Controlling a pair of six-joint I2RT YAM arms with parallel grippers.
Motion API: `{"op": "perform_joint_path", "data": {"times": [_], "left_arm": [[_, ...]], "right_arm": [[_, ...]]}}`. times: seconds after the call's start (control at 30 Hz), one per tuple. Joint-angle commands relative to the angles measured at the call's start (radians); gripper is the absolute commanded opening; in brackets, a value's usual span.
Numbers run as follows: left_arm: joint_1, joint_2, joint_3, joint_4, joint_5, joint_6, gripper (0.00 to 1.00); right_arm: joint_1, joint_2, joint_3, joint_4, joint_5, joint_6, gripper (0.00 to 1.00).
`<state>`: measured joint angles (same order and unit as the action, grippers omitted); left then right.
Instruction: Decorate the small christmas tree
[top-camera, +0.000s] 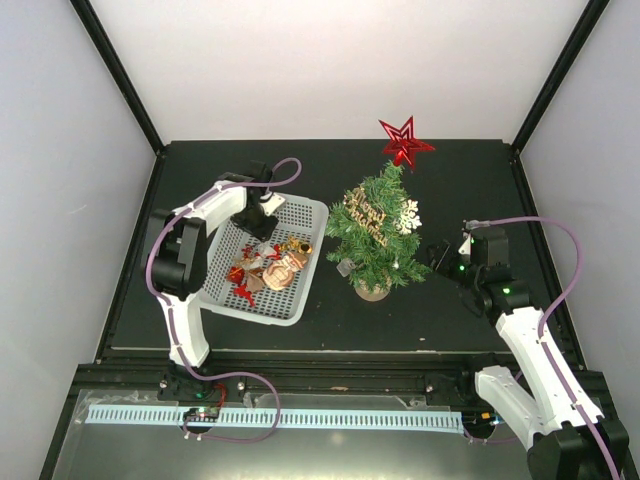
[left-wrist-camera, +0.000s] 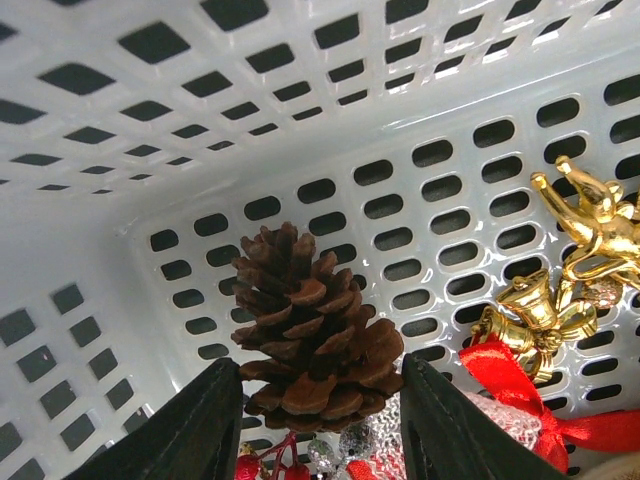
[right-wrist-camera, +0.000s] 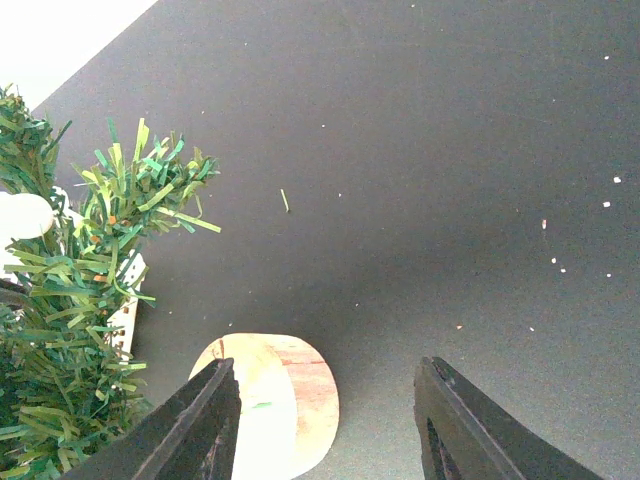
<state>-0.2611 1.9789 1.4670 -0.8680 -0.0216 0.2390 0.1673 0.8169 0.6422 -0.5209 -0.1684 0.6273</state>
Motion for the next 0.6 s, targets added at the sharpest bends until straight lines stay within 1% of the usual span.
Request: {"op": "perform_joint_path", "data": {"times": [0.0,0.37,0.57], "left_arm": [[0.017,-0.012,0.033,-0.029,0.01,0.003,0.42],[0.04,-0.062,0.048,-0.052,0.031,0.014,0.41],[0.052,-0.132,0.087,-0.094,0.09,0.011,0.41]], "right_arm": [[-0.005,-0.005,-0.004,0.015,-0.02,-0.007,0.49],[-0.005,-0.01,-0.004,0.012,-0.021,-0.008,0.49],[-0.005,-0.013,-0.005,0.011,-0.014,-0.01,0.49]]}}
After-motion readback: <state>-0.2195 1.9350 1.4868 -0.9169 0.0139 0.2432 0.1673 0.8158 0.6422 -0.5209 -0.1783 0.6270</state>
